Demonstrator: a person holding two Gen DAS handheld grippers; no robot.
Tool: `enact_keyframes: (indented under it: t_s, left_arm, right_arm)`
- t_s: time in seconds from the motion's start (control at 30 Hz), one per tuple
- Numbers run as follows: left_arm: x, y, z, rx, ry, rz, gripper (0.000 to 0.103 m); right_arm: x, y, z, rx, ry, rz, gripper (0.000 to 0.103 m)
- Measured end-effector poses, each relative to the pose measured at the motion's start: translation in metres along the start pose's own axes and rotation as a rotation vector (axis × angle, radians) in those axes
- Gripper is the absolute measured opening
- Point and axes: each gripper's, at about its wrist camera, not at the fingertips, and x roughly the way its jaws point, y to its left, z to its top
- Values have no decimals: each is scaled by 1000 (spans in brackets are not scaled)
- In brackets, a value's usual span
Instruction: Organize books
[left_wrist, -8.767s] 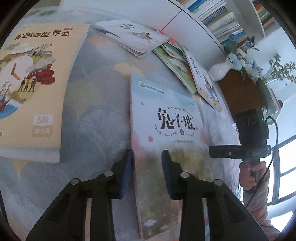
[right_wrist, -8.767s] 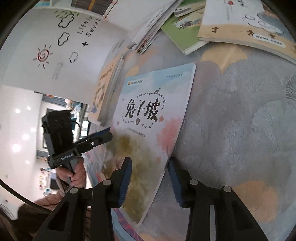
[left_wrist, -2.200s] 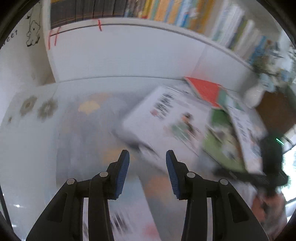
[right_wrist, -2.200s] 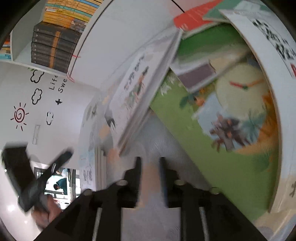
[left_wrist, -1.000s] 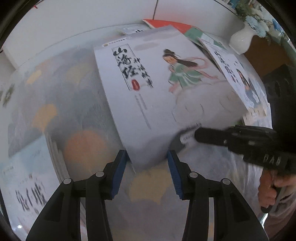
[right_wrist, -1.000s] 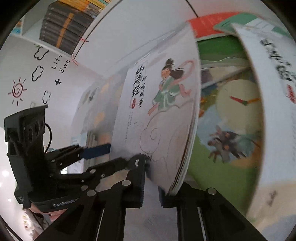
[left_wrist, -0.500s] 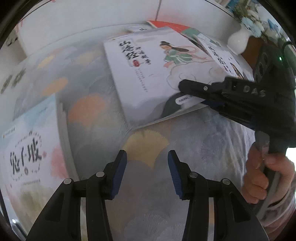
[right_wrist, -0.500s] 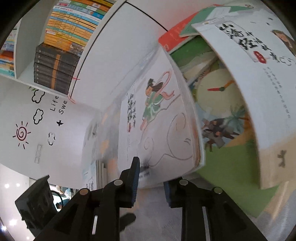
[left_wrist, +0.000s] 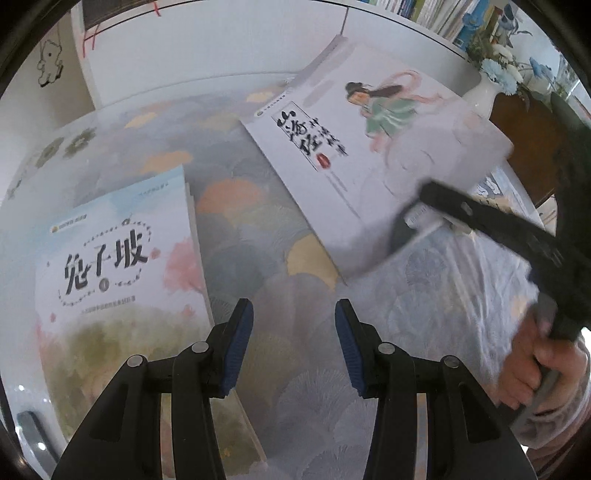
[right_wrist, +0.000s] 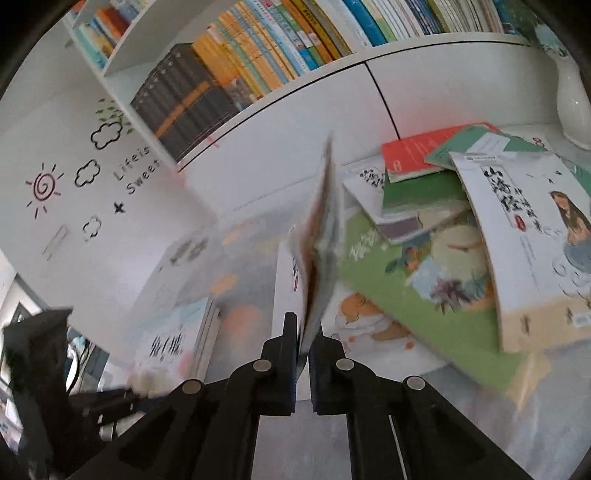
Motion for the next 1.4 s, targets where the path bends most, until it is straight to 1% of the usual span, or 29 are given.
enact_keyframes:
  t_s: [0.03,0.13,0.2,0.23,0.3,0.33,0.4,0.43,0.47,0.5,0.53,0.57,0.63,0.7,0.73,0.77,0.8,0.87,0.93,0.97,1.0,1.03,1.1,1.13,1.2,1.27,1.4]
  left_arm:
    - [6,-7,4,-5,1,-1,42]
    - [10,-11,4,-18,2,-12,42]
    - [7,-11,-1,-23,-2,-22,42]
    - [7,-11,-2,-23,-2,-26,42]
    - [9,-16,-5,-21,-3,-31,42]
    - [12,-18,-5,-19,0,-25,42]
    - [19,-21,-7,-24,14,-21,42]
    - [23,-22,-8,-28,23,-29,42]
    - [26,-26,-11,-33,32,-40,42]
    - [31,-28,-12,-39,42,-51,42]
    - [31,-29,-12,-38,29,-43,42]
    - [32,-32,-12,-33,11,-30,42]
    - [33,-34,-10,-38,1,-26,44]
    - [35,-34,-8,-66,-18,-28,44]
    - [36,-33,-6,-75,-25,-27,44]
    - [37,-34,-5,-80,-30,-26,44]
    - [38,-36,-4,-79,-37,-17,44]
    - [38,-41,-4,-71,-45,-11,44]
    - [37,-47,-7,-64,-56,-35,44]
    - [37,-50,-11,-64,-68,-56,44]
    - [36,-54,-13,-53,-78,-58,44]
    - [36,-56,-16,-37,-87,-43,45]
    - [35,-56,-18,-32,-92,-44,45]
    - [34,-54,-19,-38,-89,-55,45]
    - [32,-48,-20,-49,-69,-90,45]
    - [28,-48,-24,-39,-48,-110,45]
    - [18,-54,-48,-35,-46,-145,45]
  right_arm:
    - [-6,-5,-6,26,13,16,3]
    - [-26,-17,-28,119,63,84,3]
    - [-38,-24,-47,199,123,149,3]
    - [-41,-24,-52,208,144,154,4]
    - [-48,-33,-66,223,193,123,7]
    - [-48,-41,-70,226,234,79,10]
    - [-48,-55,-68,242,289,32,12]
    - [-50,-62,-66,250,300,16,12]
    - [-52,-67,-62,250,303,-4,16]
    - [-55,-69,-57,231,312,-28,22]
    - [-56,-70,-53,213,318,-41,40]
    - [-60,-71,-45,180,311,-35,55]
    - [-69,-69,-34,132,258,-40,56]
    - [-77,-61,-19,26,191,-95,57]
    - [-76,-59,-16,-23,180,-113,63]
    - [-68,-54,-10,-88,177,-130,66]
    - [-60,-51,-5,-114,187,-138,66]
    - [-33,-48,0,-144,245,-153,66]
    - [-8,-50,-1,-144,309,-131,66]
    - [2,-46,-3,-170,302,-131,73]
    - [4,-40,-6,-202,293,-130,79]
    - [7,-34,-11,-230,315,-125,81]
    - [6,-27,-18,-286,315,-154,81]
    - [5,-25,-21,-299,318,-155,81]
    - [-2,-29,-22,-278,325,-117,81]
    - [-11,-35,-25,-240,346,-63,81]
    - [-26,-41,-38,-202,356,-23,81]
